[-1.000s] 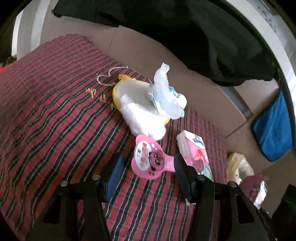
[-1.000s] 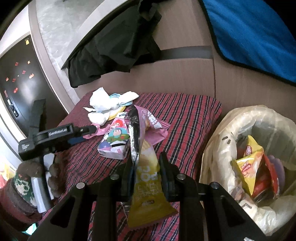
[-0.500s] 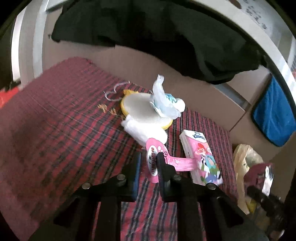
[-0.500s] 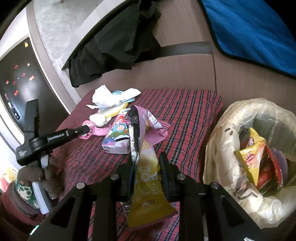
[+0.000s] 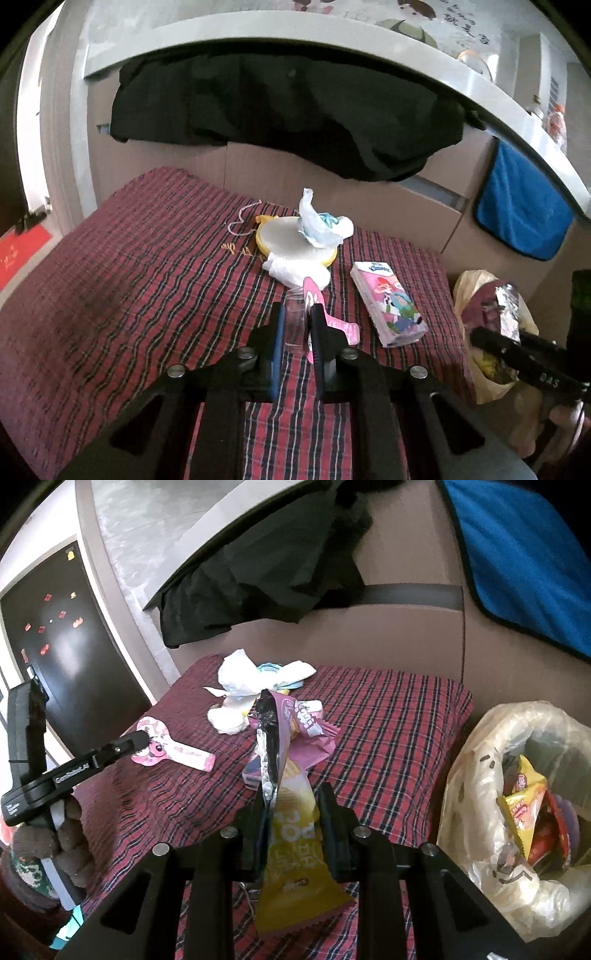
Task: Collect trash
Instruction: 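Grasp the pink lollipop card with the left gripper while the right gripper holds the snack bag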
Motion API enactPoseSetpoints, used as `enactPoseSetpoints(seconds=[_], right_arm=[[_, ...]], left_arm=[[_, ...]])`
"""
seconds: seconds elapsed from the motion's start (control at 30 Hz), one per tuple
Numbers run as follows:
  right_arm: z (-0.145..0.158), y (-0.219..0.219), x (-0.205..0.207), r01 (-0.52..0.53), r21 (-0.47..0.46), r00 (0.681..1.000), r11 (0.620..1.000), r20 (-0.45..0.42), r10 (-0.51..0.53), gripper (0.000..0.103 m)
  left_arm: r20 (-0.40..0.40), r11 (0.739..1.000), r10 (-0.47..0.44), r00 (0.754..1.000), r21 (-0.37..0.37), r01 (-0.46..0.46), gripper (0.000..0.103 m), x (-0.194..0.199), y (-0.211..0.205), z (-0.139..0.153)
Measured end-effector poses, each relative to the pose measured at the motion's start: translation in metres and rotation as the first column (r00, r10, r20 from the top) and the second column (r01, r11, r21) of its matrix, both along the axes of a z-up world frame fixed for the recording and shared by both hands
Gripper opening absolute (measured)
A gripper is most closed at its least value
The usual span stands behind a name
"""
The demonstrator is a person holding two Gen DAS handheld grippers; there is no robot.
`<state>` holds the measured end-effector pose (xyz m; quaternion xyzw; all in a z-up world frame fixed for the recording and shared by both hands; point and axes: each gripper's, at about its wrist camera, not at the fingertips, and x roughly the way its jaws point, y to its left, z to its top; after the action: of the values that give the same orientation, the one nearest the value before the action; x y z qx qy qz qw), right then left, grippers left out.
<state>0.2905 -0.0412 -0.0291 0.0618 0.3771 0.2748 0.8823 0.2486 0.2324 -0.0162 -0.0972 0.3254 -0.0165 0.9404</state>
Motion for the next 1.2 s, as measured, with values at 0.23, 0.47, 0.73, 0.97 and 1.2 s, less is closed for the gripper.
enactPoseSetpoints(seconds=[0.23, 0.47, 0.73, 0.97, 1.2], right_arm=[[-0.006, 0.014, 0.000, -0.031, -0.015, 0.999, 0.999, -0.020, 0.031, 0.024], [-0.012, 0.021, -0.004, -0.047, -0.027, 0.998, 0.999, -0.042, 0.046, 0.024], [-0.013, 0.017, -0.005, -0.038, -0.048, 0.999, 0.998, -0.041, 0.036, 0.025], [-0.015, 0.018, -0.003, -0.040, -0.043, 0.998, 0.998, -0.052, 0.038, 0.025], [-0.016, 0.021, 0.000, -0.045, -0.044, 0.998, 0.998, -0.054, 0.042, 0.026]], left_arm=[[-0.083, 1.000, -0.016, 0.996, -0.011, 0.016, 0.015, 0.005, 0.001, -0.022], [-0.170, 0.998, 0.012, 0.985, -0.058, -0.022, 0.028, 0.026, 0.005, -0.056], [-0.147, 0.997, 0.019, 0.989, -0.075, -0.030, 0.049, 0.040, 0.004, -0.058], [-0.181, 0.993, 0.033, 0.983, -0.108, -0.053, 0.054, 0.053, 0.010, -0.063], [-0.227, 0.993, 0.053, 0.972, -0.088, -0.075, 0.048, 0.061, 0.009, -0.063]])
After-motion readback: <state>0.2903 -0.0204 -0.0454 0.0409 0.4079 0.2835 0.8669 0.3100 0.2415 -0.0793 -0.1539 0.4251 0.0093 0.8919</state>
